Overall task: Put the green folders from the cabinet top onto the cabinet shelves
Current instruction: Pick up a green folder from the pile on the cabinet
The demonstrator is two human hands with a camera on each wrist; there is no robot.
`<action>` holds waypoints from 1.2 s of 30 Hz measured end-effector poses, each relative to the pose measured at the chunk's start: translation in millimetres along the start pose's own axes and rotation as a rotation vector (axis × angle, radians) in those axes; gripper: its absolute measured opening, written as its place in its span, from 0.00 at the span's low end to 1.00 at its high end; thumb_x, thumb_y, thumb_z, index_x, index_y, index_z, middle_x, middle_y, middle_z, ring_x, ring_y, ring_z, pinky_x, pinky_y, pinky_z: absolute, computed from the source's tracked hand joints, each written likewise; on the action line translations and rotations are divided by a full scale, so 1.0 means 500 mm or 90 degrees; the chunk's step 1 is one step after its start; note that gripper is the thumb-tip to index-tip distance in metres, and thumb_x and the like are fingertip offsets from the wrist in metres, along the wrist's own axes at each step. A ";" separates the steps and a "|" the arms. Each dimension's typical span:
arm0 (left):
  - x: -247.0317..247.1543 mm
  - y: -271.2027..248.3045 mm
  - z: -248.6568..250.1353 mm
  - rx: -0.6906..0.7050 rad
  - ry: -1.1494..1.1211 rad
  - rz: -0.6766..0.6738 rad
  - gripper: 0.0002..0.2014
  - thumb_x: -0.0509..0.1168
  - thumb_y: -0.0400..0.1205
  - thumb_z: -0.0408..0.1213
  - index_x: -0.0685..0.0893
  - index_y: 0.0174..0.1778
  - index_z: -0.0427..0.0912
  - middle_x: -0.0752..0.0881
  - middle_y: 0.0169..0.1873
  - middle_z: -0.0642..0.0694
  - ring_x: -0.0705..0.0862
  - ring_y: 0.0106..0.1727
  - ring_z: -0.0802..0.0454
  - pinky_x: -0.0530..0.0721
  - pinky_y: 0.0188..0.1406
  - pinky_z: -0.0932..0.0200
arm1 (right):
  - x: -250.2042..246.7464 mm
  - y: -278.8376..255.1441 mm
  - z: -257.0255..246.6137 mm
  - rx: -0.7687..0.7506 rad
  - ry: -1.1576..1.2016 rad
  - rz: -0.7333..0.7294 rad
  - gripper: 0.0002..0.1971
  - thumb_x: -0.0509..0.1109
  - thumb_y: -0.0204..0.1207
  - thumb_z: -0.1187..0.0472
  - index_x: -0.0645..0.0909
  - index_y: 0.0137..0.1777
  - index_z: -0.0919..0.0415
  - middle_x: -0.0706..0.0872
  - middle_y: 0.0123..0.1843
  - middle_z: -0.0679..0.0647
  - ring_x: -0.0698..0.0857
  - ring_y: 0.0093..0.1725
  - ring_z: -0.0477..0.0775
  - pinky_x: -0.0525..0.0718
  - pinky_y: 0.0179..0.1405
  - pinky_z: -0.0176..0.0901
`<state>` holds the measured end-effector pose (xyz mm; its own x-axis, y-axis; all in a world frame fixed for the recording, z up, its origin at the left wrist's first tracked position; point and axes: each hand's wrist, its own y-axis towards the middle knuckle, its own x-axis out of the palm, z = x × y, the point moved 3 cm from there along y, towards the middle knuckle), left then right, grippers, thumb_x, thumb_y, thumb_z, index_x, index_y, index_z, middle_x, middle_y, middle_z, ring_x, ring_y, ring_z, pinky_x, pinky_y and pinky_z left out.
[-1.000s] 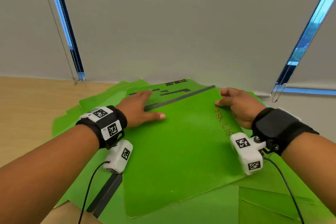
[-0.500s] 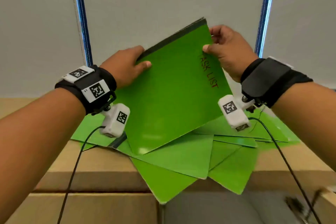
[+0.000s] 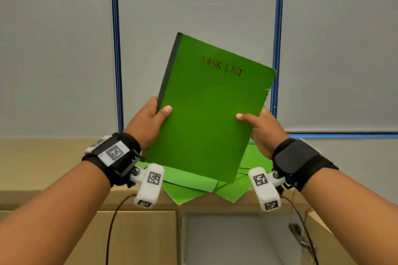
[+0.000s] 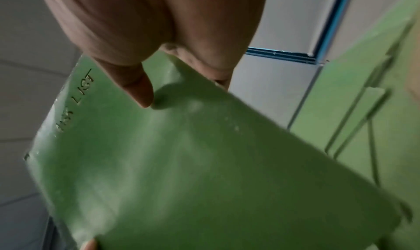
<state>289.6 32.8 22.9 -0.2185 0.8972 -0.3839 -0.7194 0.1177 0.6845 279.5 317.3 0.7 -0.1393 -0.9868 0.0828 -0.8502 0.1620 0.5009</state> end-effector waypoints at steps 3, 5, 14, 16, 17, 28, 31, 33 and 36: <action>0.060 -0.061 -0.066 -0.082 -0.041 -0.015 0.14 0.59 0.86 0.45 0.74 0.60 0.39 0.85 0.57 0.38 0.84 0.59 0.40 0.82 0.60 0.37 | -0.021 -0.044 0.025 0.026 0.041 0.007 0.18 0.67 0.75 0.74 0.79 0.62 0.57 0.89 0.59 0.58 0.87 0.59 0.60 0.84 0.61 0.61; 0.106 -0.104 -0.117 -0.152 -0.093 -0.058 0.22 0.61 0.82 0.49 0.71 0.70 0.43 0.81 0.68 0.44 0.80 0.69 0.46 0.77 0.69 0.39 | -0.045 -0.070 0.055 0.060 0.030 0.016 0.18 0.66 0.72 0.73 0.81 0.59 0.57 0.90 0.57 0.59 0.86 0.59 0.65 0.85 0.59 0.62; 0.244 -0.320 -0.231 -0.305 -0.207 -0.090 0.20 0.52 0.83 0.20 0.76 0.62 0.49 0.85 0.56 0.52 0.83 0.55 0.59 0.80 0.44 0.69 | -0.090 -0.193 0.236 0.194 -0.069 0.013 0.12 0.69 0.67 0.72 0.78 0.49 0.62 0.88 0.47 0.57 0.85 0.47 0.60 0.81 0.60 0.58; 0.270 -0.365 -0.255 -0.315 -0.201 -0.073 0.21 0.53 0.83 0.20 0.77 0.59 0.50 0.85 0.55 0.51 0.83 0.54 0.57 0.81 0.44 0.71 | -0.100 -0.216 0.303 0.233 -0.052 0.011 0.15 0.68 0.64 0.72 0.82 0.52 0.63 0.89 0.52 0.65 0.85 0.54 0.72 0.81 0.59 0.68; 0.281 -0.385 -0.268 -0.325 -0.203 -0.064 0.20 0.53 0.83 0.21 0.77 0.60 0.50 0.85 0.56 0.51 0.83 0.55 0.55 0.82 0.48 0.69 | -0.107 -0.229 0.333 0.248 -0.035 0.013 0.16 0.66 0.66 0.74 0.84 0.53 0.62 0.89 0.54 0.66 0.84 0.56 0.71 0.81 0.59 0.67; 0.431 -0.580 -0.412 -0.541 -0.162 -0.076 0.30 0.51 0.90 0.40 0.45 0.85 0.43 0.52 0.84 0.47 0.53 0.84 0.49 0.52 0.81 0.55 | -0.159 -0.321 0.587 0.395 -0.003 0.014 0.19 0.62 0.67 0.76 0.85 0.57 0.66 0.88 0.59 0.69 0.84 0.56 0.67 0.77 0.65 0.70; 0.468 -0.578 -0.451 -0.548 -0.124 -0.092 0.28 0.52 0.89 0.37 0.50 0.85 0.40 0.61 0.82 0.44 0.62 0.81 0.49 0.59 0.78 0.58 | -0.180 -0.328 0.643 0.416 -0.032 0.027 0.20 0.59 0.72 0.81 0.84 0.56 0.64 0.89 0.54 0.66 0.85 0.52 0.64 0.81 0.59 0.66; 0.487 -0.565 -0.482 -0.551 -0.101 -0.092 0.25 0.53 0.88 0.34 0.57 0.82 0.34 0.70 0.75 0.42 0.69 0.75 0.48 0.65 0.69 0.61 | -0.188 -0.323 0.674 0.427 -0.040 0.034 0.20 0.60 0.73 0.81 0.82 0.58 0.64 0.89 0.53 0.63 0.86 0.51 0.62 0.83 0.54 0.59; 0.510 -0.534 -0.524 -0.525 -0.082 -0.110 0.23 0.54 0.88 0.33 0.62 0.80 0.37 0.64 0.81 0.39 0.63 0.81 0.46 0.63 0.69 0.64 | -0.202 -0.319 0.721 0.435 -0.042 0.057 0.19 0.61 0.74 0.79 0.79 0.59 0.62 0.87 0.54 0.62 0.84 0.54 0.63 0.83 0.56 0.59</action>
<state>253.4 118.6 -420.2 -0.0205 0.9426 -0.3333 -0.9967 -0.0454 -0.0670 246.3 390.9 -398.0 -0.2365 -0.9710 0.0357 -0.9601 0.2279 -0.1622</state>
